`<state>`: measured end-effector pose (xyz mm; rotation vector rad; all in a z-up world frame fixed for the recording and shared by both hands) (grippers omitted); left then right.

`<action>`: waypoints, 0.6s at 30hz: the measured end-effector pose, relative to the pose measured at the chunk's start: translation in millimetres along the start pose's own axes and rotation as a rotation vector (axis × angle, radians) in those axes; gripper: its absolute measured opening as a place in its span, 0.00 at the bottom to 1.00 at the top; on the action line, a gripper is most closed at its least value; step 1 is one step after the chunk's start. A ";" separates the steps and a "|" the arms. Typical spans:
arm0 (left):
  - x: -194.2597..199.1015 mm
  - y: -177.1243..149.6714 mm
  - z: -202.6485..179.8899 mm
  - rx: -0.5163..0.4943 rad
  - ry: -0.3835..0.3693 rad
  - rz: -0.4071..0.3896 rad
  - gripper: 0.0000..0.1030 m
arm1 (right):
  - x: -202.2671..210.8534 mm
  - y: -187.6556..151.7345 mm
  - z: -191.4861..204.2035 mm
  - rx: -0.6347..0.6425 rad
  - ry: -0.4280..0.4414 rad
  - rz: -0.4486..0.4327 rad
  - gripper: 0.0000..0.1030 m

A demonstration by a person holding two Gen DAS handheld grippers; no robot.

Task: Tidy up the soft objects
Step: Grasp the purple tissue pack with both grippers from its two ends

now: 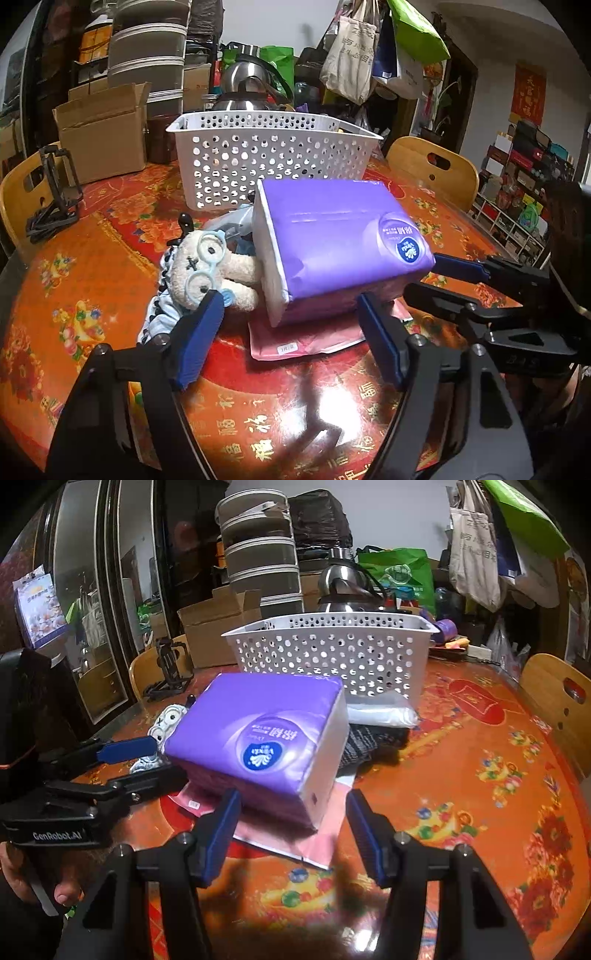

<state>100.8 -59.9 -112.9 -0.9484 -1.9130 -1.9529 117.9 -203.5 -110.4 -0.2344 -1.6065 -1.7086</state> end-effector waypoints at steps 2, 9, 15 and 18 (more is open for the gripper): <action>-4.0 0.5 0.6 -0.006 -0.011 0.002 0.67 | -3.5 1.4 3.2 0.016 0.006 0.002 0.57; -18.2 4.5 -4.0 -0.042 -0.067 0.013 0.48 | -14.5 4.7 13.2 0.063 0.020 0.028 0.49; -25.9 4.6 -4.8 -0.045 -0.090 0.037 0.43 | -18.3 5.1 11.9 0.054 0.000 0.040 0.45; -24.6 5.5 -4.8 -0.053 -0.085 0.032 0.43 | -17.5 5.0 14.4 0.054 -0.023 0.037 0.42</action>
Point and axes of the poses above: each gripper's, at about its wrist camera, not at the fingertips, and x roughly against the way its jaws point, z to its left, y to its top, the point moved 3 cm from there along -x, roughly the way its jaws point, and after that the axes turned 5 degrees about -x, right-handed, at the moved point
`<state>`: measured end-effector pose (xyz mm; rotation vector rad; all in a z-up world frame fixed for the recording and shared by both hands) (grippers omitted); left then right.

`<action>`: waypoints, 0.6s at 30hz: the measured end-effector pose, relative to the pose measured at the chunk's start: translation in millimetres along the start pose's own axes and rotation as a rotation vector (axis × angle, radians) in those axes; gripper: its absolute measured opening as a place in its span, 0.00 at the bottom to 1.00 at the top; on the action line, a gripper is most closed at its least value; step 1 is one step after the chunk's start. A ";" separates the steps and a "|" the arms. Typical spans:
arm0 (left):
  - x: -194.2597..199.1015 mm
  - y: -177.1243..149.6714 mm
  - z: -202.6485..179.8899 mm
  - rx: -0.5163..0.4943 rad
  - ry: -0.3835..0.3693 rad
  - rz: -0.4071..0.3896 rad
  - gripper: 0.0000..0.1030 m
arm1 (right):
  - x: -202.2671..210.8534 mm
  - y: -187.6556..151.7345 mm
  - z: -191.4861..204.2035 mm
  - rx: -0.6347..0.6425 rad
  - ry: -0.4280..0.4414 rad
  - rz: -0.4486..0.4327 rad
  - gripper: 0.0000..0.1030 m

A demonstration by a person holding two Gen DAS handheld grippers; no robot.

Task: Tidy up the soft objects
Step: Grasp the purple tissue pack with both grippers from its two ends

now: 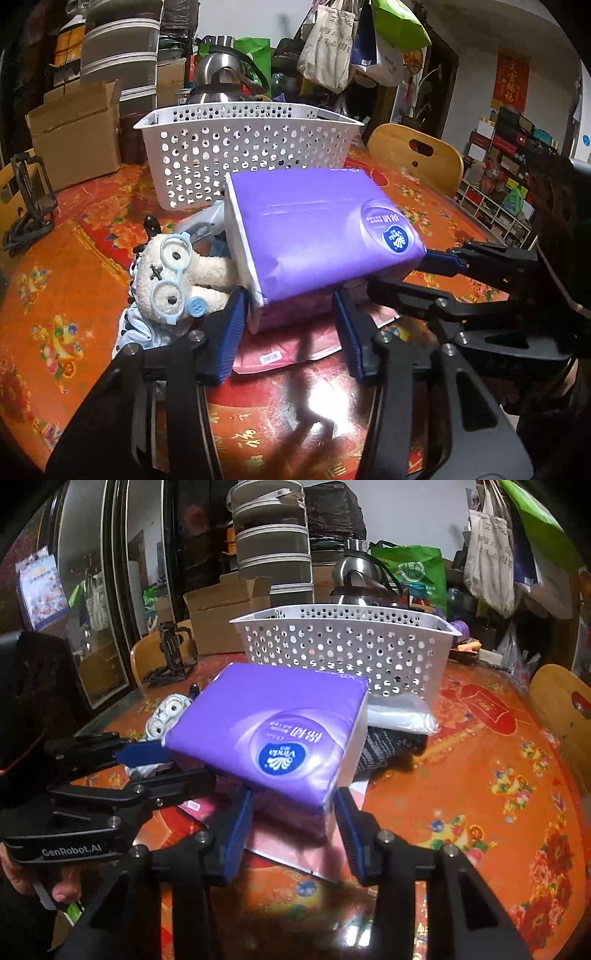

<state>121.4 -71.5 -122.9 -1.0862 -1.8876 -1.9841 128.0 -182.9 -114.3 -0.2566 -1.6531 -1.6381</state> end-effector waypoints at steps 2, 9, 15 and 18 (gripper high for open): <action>1.6 -0.2 -1.1 -0.003 0.010 -0.004 0.43 | 2.4 -0.4 2.2 0.000 -0.013 -0.013 0.38; 15.8 3.7 -8.9 -0.032 0.050 -0.034 0.43 | 18.0 1.2 12.0 0.018 -0.057 -0.041 0.34; 31.6 9.9 -9.9 -0.037 0.065 -0.064 0.43 | 27.9 4.4 19.3 0.028 -0.062 -0.062 0.34; 38.1 13.3 -10.2 -0.040 0.078 -0.072 0.43 | 31.3 7.5 19.6 0.021 -0.056 -0.066 0.34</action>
Point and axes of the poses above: each gripper's, at about its wrist camera, not at the fingertips, and x roughly against the way its jaws point, z to its left, y to its top, the point moved 3 cm from there along -x, roughly the way its jaws point, and after that the axes turned 5 degrees about -x, right-handed, at the moved point
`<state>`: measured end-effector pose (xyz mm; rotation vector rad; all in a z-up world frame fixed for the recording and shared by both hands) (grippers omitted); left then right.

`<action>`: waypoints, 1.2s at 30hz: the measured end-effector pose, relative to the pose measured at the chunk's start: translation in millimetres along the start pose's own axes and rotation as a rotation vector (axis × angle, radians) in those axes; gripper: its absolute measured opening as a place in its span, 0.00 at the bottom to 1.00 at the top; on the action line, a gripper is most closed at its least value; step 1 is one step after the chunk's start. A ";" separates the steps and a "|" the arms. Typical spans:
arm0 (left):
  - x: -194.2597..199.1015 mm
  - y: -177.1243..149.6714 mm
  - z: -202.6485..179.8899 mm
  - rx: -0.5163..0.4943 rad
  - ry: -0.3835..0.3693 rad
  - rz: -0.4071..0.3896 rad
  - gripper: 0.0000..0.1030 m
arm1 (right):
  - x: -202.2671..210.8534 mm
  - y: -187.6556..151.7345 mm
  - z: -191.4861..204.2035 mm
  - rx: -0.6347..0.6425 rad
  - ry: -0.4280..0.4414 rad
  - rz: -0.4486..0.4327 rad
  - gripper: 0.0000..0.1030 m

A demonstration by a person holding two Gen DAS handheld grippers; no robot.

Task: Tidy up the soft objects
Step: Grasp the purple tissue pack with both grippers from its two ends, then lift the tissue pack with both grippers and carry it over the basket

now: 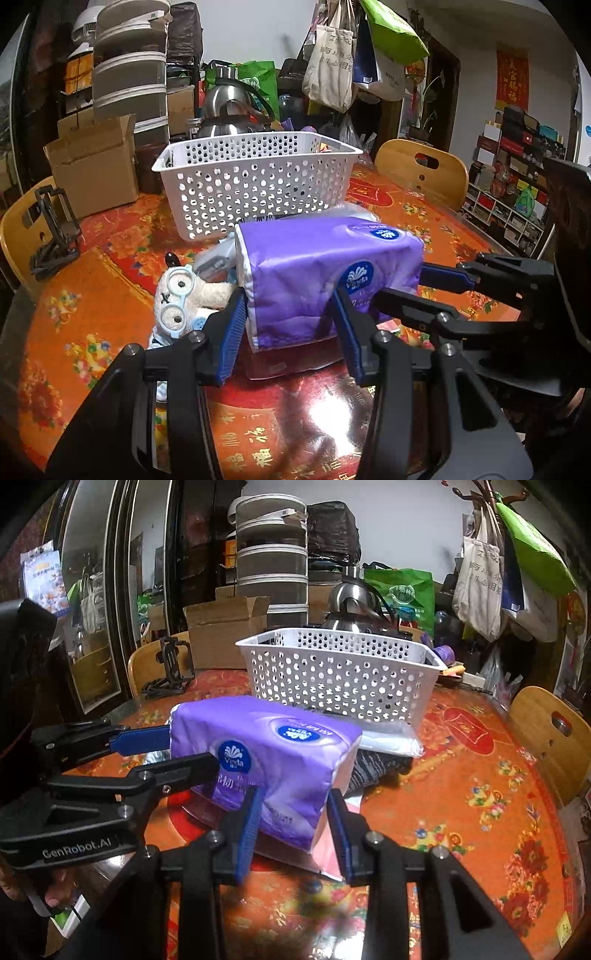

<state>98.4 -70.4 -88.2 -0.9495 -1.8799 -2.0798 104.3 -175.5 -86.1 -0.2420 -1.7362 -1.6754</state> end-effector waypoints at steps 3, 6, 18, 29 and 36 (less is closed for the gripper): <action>4.9 3.9 -2.1 -0.008 0.016 -0.004 0.43 | 2.9 5.2 0.3 0.003 0.000 -0.007 0.34; 10.0 9.2 -2.9 -0.004 0.025 -0.014 0.43 | 7.9 11.7 0.0 0.005 0.003 -0.019 0.34; 32.7 56.2 1.3 -0.012 0.068 -0.084 0.43 | 22.3 64.3 1.1 0.052 -0.007 -0.080 0.34; 36.3 130.6 15.7 -0.030 0.095 -0.145 0.43 | 16.8 138.0 -11.7 0.073 -0.005 -0.132 0.34; 25.7 213.6 36.4 -0.051 0.112 -0.171 0.42 | -3.9 211.0 -33.5 0.080 -0.004 -0.139 0.34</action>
Point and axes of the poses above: each gripper's, at about its wrist camera, not at the fingertips, and x roughly against the way its jaws point, z to its left, y to its top, the point moved 3 cm from there along -x, roughly the way its jaws point, and after that the axes turned 5 degrees about -x, right-handed, at the moved point
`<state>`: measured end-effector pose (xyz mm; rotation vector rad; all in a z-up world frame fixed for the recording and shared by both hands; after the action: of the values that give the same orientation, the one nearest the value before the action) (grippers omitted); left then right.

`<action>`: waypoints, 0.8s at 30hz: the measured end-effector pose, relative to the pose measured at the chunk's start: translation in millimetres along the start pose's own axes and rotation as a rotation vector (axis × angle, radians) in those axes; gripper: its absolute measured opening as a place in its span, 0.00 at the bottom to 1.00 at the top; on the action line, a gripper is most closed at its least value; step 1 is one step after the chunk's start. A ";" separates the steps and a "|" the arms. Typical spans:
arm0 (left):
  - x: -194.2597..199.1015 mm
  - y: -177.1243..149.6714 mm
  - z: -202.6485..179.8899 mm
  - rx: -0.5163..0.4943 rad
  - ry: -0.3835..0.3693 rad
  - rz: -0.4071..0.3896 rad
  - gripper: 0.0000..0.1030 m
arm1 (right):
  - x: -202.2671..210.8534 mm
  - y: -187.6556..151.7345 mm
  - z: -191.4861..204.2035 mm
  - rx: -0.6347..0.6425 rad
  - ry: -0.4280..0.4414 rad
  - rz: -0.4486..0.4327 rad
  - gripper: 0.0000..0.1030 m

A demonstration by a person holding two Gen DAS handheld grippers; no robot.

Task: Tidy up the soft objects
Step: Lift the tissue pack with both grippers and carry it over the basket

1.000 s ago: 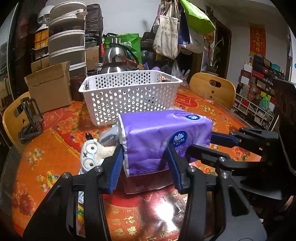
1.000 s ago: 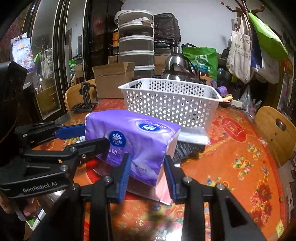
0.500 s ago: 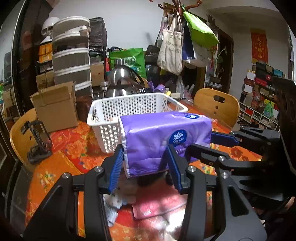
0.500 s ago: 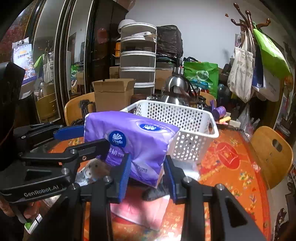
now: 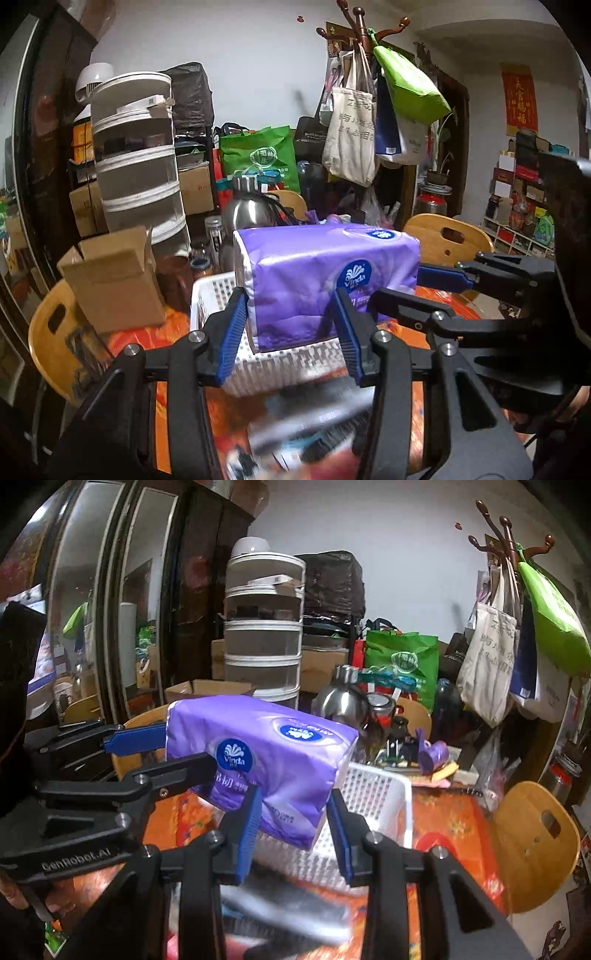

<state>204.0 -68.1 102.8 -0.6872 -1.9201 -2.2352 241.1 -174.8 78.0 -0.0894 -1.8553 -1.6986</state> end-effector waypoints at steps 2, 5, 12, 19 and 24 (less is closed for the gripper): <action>-16.0 18.3 4.3 -0.010 0.010 0.006 0.42 | -16.3 12.0 -8.1 0.003 -0.007 0.012 0.34; -49.4 36.1 13.9 -0.006 0.008 0.035 0.42 | -44.5 19.4 -20.9 -0.011 0.008 0.050 0.34; -136.9 48.9 38.4 0.044 -0.014 0.111 0.42 | -112.5 26.0 -47.3 -0.042 0.031 0.102 0.34; -215.2 40.1 56.4 0.066 -0.021 0.194 0.43 | -165.0 17.5 -66.6 -0.080 0.067 0.153 0.34; -254.3 31.8 67.8 0.101 -0.031 0.229 0.43 | -190.7 13.0 -73.7 -0.075 0.074 0.184 0.33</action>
<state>459.9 -60.4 34.3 -0.8816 -1.8472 -1.9893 429.6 -174.3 -2.0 -0.2176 -1.6754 -1.6222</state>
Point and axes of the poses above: each gripper's, at about its wrist camera, not at the fingertips, and x roughly against the way its jaws point, z to its left, y to its top, the point moved 3 cm from there along -x, roughly the way its jaws point, and after that the axes turned 5 degrees about -x, right-handed, at the moved point
